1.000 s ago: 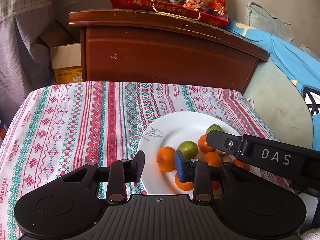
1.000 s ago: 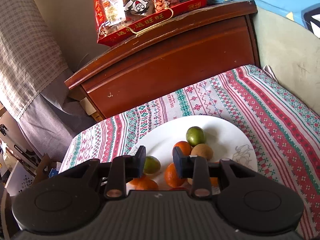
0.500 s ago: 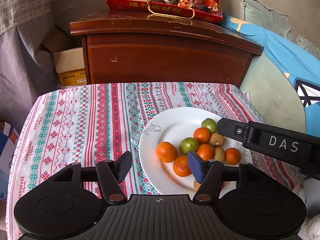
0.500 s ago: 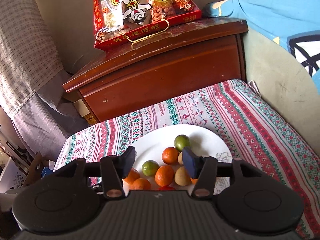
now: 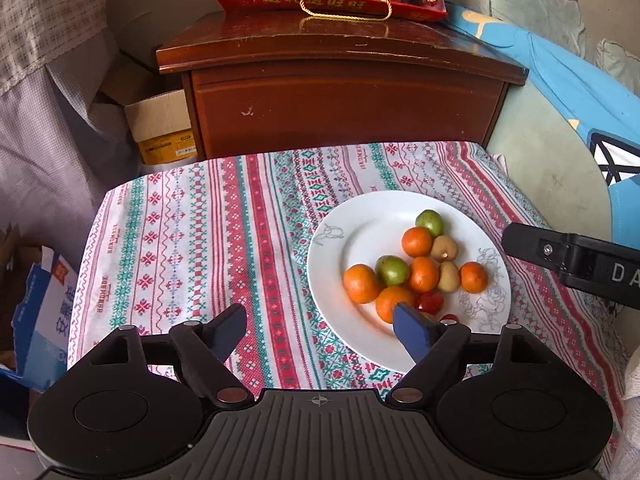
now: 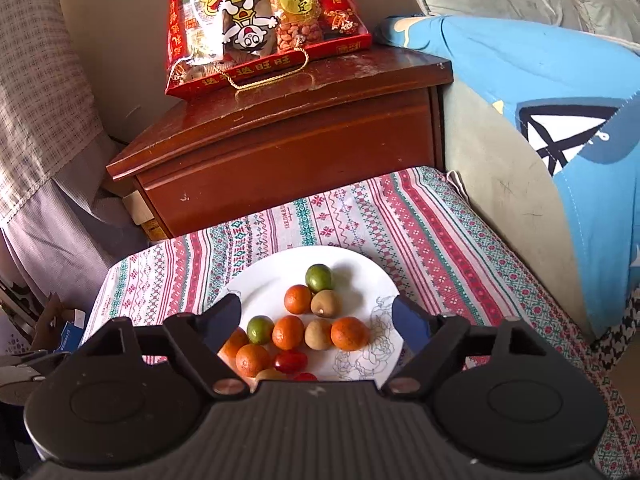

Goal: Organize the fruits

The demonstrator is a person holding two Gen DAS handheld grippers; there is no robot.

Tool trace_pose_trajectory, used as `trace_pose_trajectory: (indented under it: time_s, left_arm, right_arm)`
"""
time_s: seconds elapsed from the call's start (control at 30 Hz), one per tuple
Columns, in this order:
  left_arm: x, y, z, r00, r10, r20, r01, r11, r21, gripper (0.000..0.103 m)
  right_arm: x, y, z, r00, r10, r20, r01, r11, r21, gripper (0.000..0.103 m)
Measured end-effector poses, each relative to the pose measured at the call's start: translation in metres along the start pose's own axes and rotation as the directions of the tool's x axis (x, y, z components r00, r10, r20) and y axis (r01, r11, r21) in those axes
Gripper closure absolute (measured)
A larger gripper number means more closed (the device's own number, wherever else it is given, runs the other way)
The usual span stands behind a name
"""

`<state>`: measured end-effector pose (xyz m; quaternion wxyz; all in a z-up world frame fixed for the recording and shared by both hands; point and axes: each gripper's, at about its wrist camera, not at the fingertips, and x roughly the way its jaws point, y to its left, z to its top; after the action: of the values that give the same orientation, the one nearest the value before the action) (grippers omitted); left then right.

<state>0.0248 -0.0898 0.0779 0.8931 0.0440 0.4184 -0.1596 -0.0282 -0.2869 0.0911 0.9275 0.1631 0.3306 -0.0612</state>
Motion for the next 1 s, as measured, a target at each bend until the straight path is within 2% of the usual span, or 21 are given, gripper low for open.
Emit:
trace_pose_trajectory:
  time_s: [0.27, 0.5, 0.57, 1.0]
  left_arm:
    - [0.006, 0.007, 0.004, 0.999, 0.047, -0.027, -0.048, 0.997, -0.057, 0.017]
    - [0.019, 0.009, 0.003, 0.992, 0.076, -0.099, -0.085, 0.993, -0.086, 0.017]
    - [0.021, 0.009, 0.002, 0.990, 0.083, -0.111, -0.094, 0.992, -0.090, 0.017]
    - [0.033, 0.003, -0.003, 0.984, 0.118, -0.135, -0.129, 0.989, -0.068, 0.017]
  right_arm:
    - [0.011, -0.003, -0.006, 0.997, -0.046, -0.058, 0.048, 0.998, 0.028, 0.015]
    - [0.030, -0.001, -0.019, 0.982, -0.121, -0.147, 0.123, 0.992, 0.005, 0.013]
    - [0.035, 0.002, -0.024, 0.977, -0.124, -0.176, 0.125, 0.992, -0.005, 0.012]
    - [0.046, 0.005, -0.030, 0.968, -0.133, -0.213, 0.130, 0.991, -0.030, 0.010]
